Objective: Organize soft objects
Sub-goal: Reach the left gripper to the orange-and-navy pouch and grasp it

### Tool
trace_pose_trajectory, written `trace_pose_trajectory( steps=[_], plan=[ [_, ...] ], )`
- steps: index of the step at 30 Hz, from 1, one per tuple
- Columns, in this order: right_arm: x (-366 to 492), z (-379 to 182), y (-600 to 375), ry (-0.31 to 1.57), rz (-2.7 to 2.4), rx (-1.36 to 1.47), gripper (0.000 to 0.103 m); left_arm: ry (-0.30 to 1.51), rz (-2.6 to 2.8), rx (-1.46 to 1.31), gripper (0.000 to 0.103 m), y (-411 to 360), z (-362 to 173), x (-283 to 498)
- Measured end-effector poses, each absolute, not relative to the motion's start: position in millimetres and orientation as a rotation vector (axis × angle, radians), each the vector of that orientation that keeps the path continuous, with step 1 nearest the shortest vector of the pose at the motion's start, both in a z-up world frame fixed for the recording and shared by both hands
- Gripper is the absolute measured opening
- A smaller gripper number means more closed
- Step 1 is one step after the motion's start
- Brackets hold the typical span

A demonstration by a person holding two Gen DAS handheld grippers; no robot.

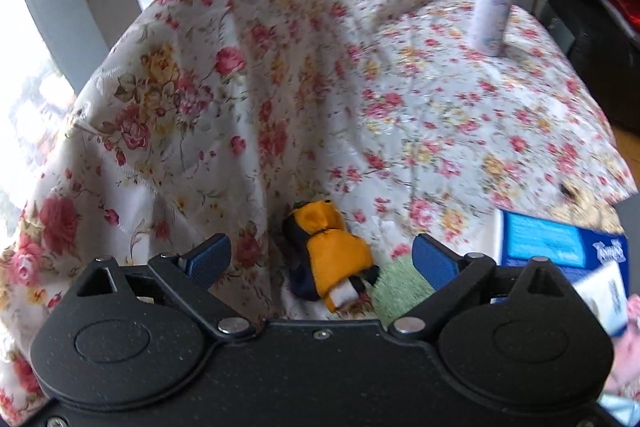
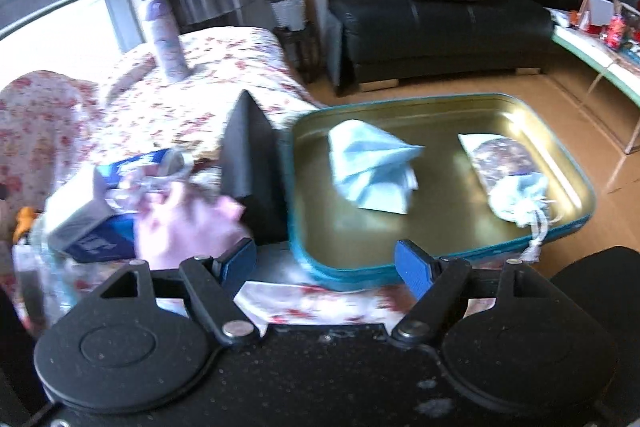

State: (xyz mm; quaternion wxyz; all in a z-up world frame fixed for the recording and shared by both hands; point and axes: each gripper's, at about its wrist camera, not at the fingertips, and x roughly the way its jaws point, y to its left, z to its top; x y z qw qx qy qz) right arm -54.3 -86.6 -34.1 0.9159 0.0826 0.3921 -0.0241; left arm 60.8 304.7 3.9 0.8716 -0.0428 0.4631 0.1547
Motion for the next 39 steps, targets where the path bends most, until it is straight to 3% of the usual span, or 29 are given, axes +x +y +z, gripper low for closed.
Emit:
trace_pose_trajectory(
  steps=[9,21,27,39],
  plan=[
    [-49.3,-18.6,-63.1,0.787,0.029,0.155,0.078,1.082,0.362,-0.125,0.094,317.8,-11.2,100.2],
    [-44.3,-11.5,-48.4,0.773,0.081,0.103,0.080,1.262,0.384,0.041,0.094,300.7,-62.3,152.1],
    [-35.9,-13.4,-37.8,0.781,0.120,0.081,0.080,1.332,0.279,-0.088,0.093,307.3,-75.3,157.4],
    [-12.7,-34.2,-1.4,0.866,0.181,0.038,0.092,1.345,0.246,-0.053,0.099,296.4,-88.7,168.8]
  ],
)
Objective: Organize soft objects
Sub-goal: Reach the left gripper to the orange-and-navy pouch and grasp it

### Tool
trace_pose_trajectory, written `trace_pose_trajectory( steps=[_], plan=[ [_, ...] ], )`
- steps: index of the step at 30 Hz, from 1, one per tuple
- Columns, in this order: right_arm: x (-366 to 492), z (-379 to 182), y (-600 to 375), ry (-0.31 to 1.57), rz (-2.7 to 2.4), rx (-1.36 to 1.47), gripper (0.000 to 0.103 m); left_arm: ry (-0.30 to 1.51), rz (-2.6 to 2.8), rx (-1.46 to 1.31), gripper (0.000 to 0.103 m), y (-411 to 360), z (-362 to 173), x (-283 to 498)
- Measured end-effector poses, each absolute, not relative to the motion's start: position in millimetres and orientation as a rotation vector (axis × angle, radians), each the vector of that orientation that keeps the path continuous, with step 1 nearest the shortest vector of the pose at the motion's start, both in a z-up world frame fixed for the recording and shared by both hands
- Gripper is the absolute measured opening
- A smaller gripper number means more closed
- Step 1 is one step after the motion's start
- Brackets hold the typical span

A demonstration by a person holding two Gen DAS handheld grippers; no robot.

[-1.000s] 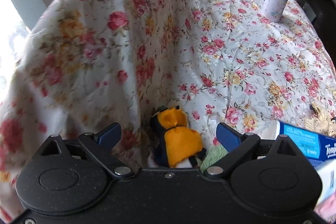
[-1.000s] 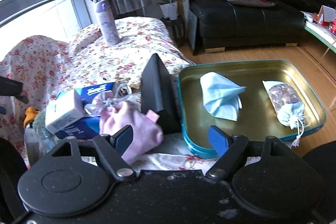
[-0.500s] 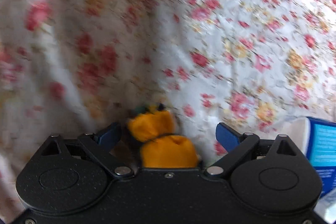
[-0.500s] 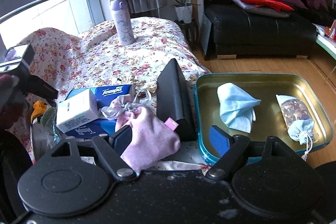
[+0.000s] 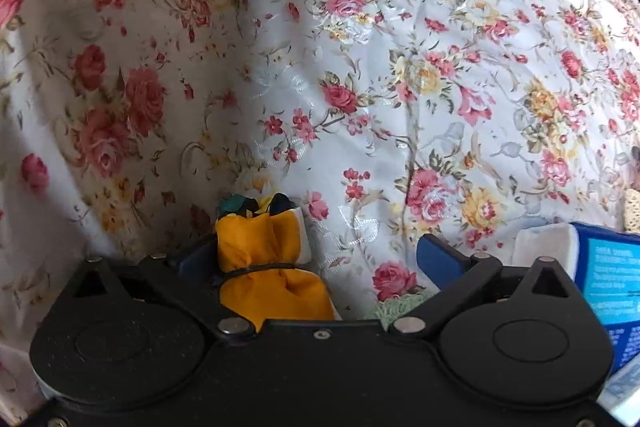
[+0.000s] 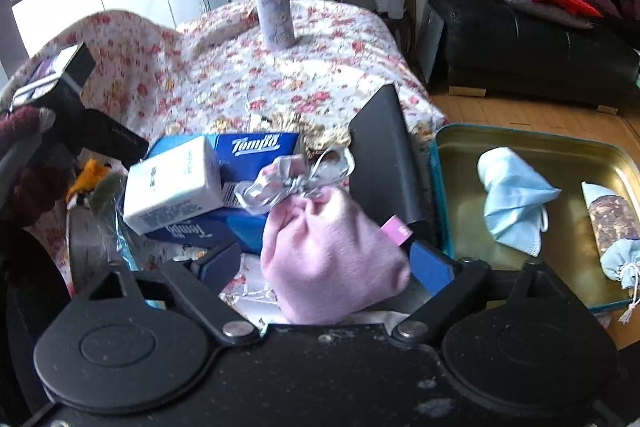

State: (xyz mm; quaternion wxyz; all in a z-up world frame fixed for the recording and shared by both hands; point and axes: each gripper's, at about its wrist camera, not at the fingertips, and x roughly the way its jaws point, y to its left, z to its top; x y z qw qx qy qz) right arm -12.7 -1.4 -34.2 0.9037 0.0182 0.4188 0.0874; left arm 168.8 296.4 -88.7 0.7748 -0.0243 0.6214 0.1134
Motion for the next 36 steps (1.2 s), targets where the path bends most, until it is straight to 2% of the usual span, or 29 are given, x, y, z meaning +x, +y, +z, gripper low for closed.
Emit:
trace_pose_trajectory(
  steps=[9,11,12,14,17,18,27,29,30,36],
  plan=[
    [-8.9,-54.7,22.6,0.923,0.159,-0.056,0.094,1.354,0.230,-0.101,0.099,306.5,-91.3,172.3],
    [-10.3,-56.1,26.0,0.918,0.155,-0.083,0.094,1.347,0.222,-0.111,0.096,308.5,-90.2,170.4],
    [-10.4,-56.5,26.8,0.918,0.151,-0.092,0.094,1.338,0.225,-0.115,0.091,309.8,-88.5,169.1],
    [-11.0,-57.7,28.5,0.922,0.141,-0.112,0.093,1.308,0.241,-0.119,0.068,315.0,-81.6,164.3],
    [-12.9,-59.5,29.6,0.928,0.131,-0.122,0.093,1.265,0.231,-0.141,0.047,319.7,-72.1,158.0],
    [-13.3,-60.0,29.4,0.931,0.128,-0.122,0.092,1.257,0.224,-0.144,0.044,319.7,-69.7,157.0],
    [-10.3,-62.9,32.1,0.946,0.105,-0.144,0.088,1.228,0.219,-0.069,0.041,303.3,-66.5,155.8],
    [-8.1,-64.0,33.6,0.949,0.089,-0.152,0.077,1.223,0.221,-0.048,0.041,298.8,-64.7,157.1],
    [-7.3,-64.4,34.1,0.952,0.077,-0.158,0.075,1.220,0.220,-0.040,0.041,296.2,-63.3,156.0],
    [-6.8,-63.1,30.8,0.961,0.071,-0.140,0.069,1.200,0.214,0.004,0.041,290.0,-62.5,156.8]
  ],
)
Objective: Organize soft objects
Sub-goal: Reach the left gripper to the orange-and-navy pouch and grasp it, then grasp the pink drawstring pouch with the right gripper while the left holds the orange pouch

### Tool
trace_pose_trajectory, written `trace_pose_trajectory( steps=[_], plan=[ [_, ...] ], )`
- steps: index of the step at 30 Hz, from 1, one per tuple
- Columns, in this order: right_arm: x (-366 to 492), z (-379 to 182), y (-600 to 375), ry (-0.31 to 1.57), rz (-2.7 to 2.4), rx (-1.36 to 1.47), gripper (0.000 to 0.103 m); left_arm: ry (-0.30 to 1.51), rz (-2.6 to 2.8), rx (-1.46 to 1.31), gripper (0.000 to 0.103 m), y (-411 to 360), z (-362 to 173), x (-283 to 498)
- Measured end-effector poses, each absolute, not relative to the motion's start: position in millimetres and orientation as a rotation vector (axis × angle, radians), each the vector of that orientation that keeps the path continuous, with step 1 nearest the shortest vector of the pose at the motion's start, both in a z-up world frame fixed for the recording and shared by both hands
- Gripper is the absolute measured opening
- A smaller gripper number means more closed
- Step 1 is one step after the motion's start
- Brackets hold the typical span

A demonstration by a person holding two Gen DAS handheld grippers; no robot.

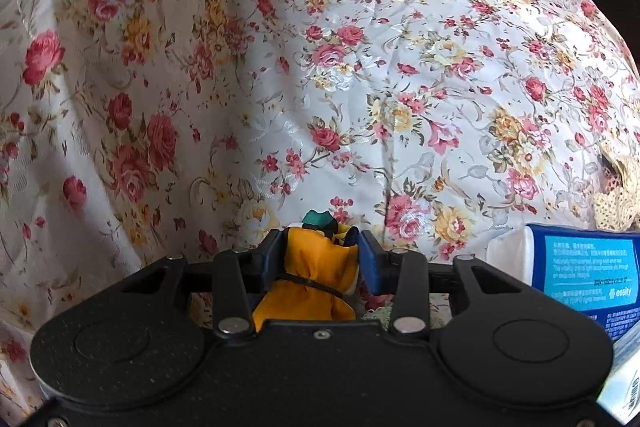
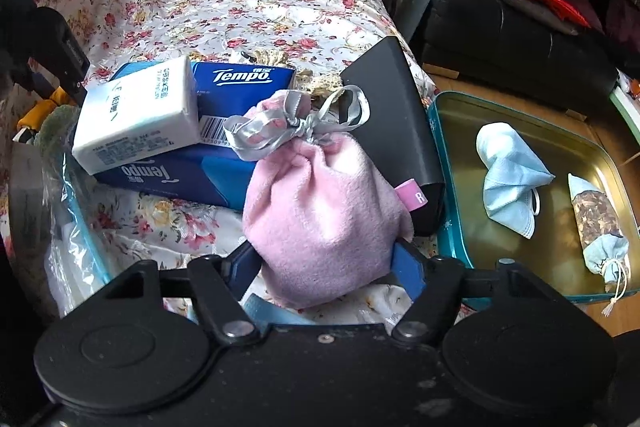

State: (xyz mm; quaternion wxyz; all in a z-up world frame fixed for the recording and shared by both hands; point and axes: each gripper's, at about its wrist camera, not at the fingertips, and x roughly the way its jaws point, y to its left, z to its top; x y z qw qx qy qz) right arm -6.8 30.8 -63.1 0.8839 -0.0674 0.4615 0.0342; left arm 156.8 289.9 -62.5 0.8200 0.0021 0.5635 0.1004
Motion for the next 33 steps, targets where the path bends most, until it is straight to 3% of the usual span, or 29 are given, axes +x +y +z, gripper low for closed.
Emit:
trace_pose_trajectory(
  steps=[21,26,33],
  plan=[
    [-17.0,-40.2,27.1,1.034,0.115,-0.036,0.063,1.123,0.199,0.060,0.034,282.0,-47.6,144.9],
    [-11.9,-47.4,35.2,1.025,0.106,-0.080,0.086,1.121,0.196,0.058,0.034,282.3,-47.3,145.0],
    [0.2,-58.6,51.8,1.032,0.097,-0.158,0.088,1.122,0.194,0.055,0.033,282.5,-47.9,145.6]
  ],
)
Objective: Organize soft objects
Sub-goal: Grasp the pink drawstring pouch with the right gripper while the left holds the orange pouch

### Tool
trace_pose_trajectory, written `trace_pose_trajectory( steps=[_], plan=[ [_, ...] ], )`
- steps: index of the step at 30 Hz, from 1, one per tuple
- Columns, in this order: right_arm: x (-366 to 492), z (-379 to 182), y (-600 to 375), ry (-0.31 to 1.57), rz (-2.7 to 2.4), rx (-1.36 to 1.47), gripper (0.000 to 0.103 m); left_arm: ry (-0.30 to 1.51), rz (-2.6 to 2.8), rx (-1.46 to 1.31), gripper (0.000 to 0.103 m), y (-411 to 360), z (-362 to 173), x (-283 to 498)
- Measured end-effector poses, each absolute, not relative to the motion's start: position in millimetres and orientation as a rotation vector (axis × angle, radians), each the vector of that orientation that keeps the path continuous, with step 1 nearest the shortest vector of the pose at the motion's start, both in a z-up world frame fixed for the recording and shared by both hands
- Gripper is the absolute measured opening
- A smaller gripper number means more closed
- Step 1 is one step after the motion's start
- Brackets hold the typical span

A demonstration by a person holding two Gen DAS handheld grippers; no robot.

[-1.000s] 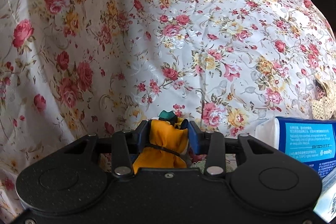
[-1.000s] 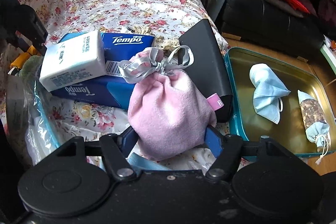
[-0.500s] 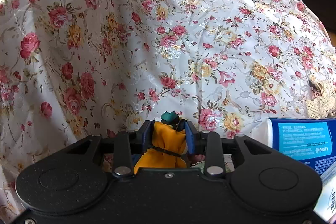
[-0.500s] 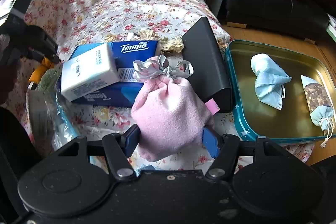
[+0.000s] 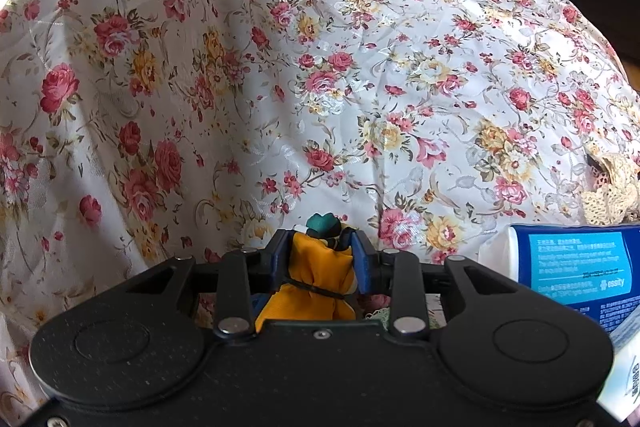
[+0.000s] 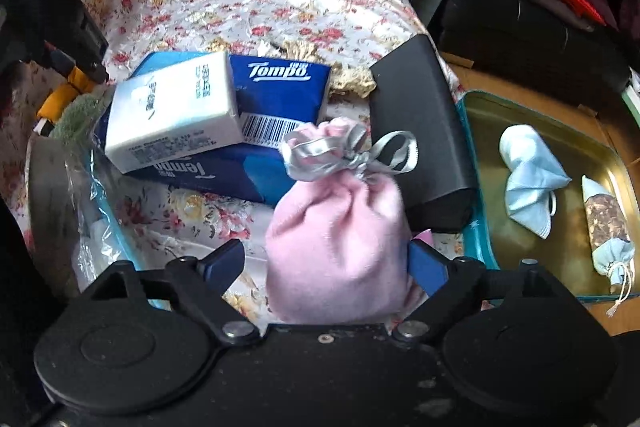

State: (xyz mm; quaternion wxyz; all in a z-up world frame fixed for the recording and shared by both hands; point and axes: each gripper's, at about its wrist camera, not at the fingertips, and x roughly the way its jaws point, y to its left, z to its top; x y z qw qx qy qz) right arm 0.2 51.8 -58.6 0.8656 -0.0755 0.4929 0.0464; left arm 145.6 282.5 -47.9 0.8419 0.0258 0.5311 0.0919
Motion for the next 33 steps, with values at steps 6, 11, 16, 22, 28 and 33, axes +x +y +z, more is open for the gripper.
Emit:
trace_pose_trajectory(
  steps=[6,11,16,22,28,33],
  plan=[
    [5.2,-57.5,52.8,1.077,0.058,-0.183,0.070,1.123,0.193,0.050,0.033,283.2,-48.5,145.9],
    [9.7,-52.3,48.6,1.134,0.049,-0.135,0.068,1.123,0.197,0.048,0.033,283.6,-48.4,146.0],
    [6.6,-47.6,46.3,1.182,0.081,-0.058,0.068,1.115,0.208,0.039,0.033,284.8,-47.1,145.1],
    [-2.0,-41.9,45.4,1.184,0.093,-0.031,0.067,1.086,0.225,0.008,0.032,289.0,-41.5,141.7],
    [-9.4,-30.0,39.5,1.164,0.108,0.010,0.067,1.029,0.241,-0.039,0.030,296.1,-30.7,134.2],
    [-16.7,-16.2,31.5,1.131,0.130,0.046,0.060,0.948,0.262,-0.108,0.022,307.1,-15.8,121.8]
  ],
)
